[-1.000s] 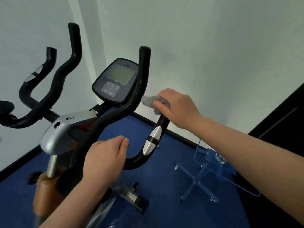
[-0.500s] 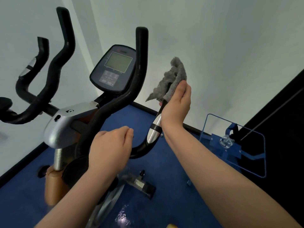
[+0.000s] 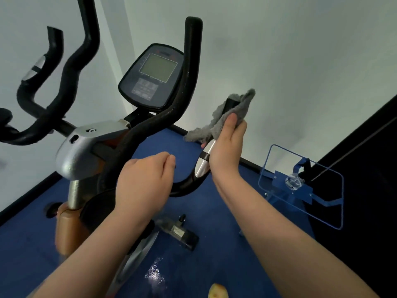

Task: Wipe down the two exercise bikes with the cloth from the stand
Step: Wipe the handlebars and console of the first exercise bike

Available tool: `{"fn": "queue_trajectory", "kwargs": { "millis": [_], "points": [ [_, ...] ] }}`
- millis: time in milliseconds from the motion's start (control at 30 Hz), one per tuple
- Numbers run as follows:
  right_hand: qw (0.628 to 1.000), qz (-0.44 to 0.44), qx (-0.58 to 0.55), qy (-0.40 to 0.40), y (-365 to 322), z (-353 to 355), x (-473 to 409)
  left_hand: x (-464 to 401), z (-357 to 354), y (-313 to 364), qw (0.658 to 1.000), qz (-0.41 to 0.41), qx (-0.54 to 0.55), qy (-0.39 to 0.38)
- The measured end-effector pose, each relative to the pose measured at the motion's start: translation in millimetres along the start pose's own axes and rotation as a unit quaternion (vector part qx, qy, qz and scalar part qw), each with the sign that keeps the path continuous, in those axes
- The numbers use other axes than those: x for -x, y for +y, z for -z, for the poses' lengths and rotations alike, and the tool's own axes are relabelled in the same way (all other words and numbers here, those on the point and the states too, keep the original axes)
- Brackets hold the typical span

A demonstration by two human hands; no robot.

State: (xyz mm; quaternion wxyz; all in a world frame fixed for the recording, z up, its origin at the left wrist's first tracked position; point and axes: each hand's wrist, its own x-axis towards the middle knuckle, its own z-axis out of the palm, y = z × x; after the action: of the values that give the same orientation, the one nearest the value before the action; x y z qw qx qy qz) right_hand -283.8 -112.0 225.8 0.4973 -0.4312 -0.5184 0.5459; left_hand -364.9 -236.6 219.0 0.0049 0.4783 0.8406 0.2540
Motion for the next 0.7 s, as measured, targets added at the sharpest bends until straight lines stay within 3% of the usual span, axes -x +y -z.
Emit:
{"fn": "queue_trajectory", "kwargs": {
  "millis": [133, 233, 333, 400, 467, 567, 700],
  "points": [
    [0.996, -0.031, 0.065, -0.054, 26.1, 19.8, 35.2, 0.9, -0.1, -0.2, 0.999, 0.022, 0.024, 0.015],
    [0.982, 0.065, 0.173, -0.046, 23.8, 26.0, 40.9, 4.2, 2.4, 0.7, 0.995, 0.039, 0.078, 0.057],
    [0.933, 0.184, 0.304, -0.054, 15.5, 24.5, 36.9, 12.6, 6.6, -1.8, 0.984, 0.05, 0.129, 0.113],
    [0.866, 0.259, 0.417, -0.099, 14.5, 29.8, 41.5, 19.9, 10.6, -6.6, 0.983, 0.049, 0.111, 0.137],
    [0.775, 0.341, 0.498, -0.189, 17.4, 37.7, 52.7, 26.9, 13.4, -13.7, 0.983, 0.042, 0.067, 0.163],
    [0.667, 0.402, 0.535, -0.327, 15.5, 53.7, 54.7, 37.9, 13.3, -24.2, 0.978, 0.057, -0.008, 0.201],
    [0.515, 0.493, 0.55, -0.435, -10.6, 65.0, 13.3, 45.3, 9.8, -30.0, 0.966, 0.112, -0.035, 0.232]
  ]
}}
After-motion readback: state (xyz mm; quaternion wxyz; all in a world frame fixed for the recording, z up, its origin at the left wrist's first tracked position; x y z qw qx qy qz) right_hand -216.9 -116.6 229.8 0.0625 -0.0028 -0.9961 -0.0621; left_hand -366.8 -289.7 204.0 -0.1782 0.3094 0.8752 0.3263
